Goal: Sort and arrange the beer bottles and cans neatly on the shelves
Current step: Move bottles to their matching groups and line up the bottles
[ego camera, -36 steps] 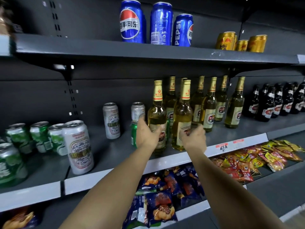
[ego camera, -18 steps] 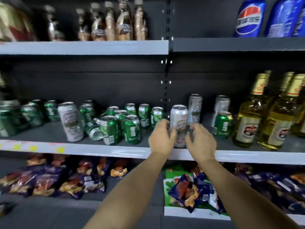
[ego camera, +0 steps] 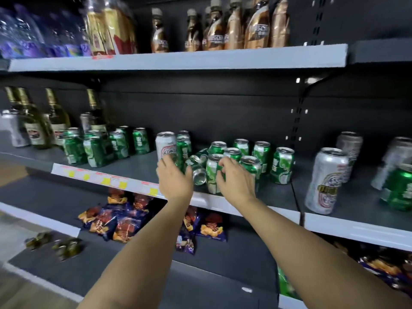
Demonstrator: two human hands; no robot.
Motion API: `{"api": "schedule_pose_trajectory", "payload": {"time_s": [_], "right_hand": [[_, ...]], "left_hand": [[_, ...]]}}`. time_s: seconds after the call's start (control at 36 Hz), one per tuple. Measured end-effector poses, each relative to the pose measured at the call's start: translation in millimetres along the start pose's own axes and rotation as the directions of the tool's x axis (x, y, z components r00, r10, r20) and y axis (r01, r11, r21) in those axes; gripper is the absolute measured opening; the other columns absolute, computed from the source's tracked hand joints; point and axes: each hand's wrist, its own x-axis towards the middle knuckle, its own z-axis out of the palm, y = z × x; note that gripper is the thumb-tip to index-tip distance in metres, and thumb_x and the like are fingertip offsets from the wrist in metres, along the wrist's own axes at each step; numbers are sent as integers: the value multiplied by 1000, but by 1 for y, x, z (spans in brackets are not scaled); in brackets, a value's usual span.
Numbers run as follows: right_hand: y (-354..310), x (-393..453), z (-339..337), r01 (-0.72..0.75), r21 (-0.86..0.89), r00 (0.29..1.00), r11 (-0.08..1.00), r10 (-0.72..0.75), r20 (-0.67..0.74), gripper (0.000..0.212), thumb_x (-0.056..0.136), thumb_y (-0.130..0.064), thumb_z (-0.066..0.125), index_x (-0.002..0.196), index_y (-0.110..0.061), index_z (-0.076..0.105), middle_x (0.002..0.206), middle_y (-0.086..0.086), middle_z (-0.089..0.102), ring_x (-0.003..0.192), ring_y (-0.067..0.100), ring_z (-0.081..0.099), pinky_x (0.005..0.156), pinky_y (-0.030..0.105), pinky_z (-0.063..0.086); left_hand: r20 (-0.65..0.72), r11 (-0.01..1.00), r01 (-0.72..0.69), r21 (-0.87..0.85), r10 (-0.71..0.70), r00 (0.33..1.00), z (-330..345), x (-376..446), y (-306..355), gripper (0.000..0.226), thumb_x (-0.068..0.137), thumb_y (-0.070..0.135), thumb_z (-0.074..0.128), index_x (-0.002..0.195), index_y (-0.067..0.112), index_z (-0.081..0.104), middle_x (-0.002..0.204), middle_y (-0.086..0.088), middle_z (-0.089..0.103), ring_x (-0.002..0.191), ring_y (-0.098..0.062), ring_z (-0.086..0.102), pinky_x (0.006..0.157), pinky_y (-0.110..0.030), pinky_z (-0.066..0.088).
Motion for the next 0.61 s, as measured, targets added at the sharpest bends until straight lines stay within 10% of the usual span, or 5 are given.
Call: {"api": "schedule_pose_trajectory", "payload": {"time_s": [0.17,0.39,0.61], "right_hand": [[-70,52,46,247,-270,960,931,-196,202,33,94,-14,46,127,-13,46,126,6,53,116,26,51,84,37,44],[-94,99,115,-69,-517,878,853,298,375,68,88,-22,63,146,-12,29,147,14,36,135,35,34,99,42,41],[-82,96,139,-150,-568,866,810,385,320,84,84,-47,67,147,-14,21,146,14,37,133,31,37,104,40,32]], "left_hand": [[54,974,193,-118,-188,981,-5,64,-51,80,80,40,76,140,8,34,137,-17,42,128,-37,38,95,-49,40],[443,952,216,-215,-102,891,16,121,-89,110,72,48,81,153,14,14,153,-14,30,140,-33,32,110,-46,35],[532,943,210,-260,-42,846,34,126,-96,59,75,34,81,119,12,48,113,-4,62,107,-24,58,84,-29,45]]}}
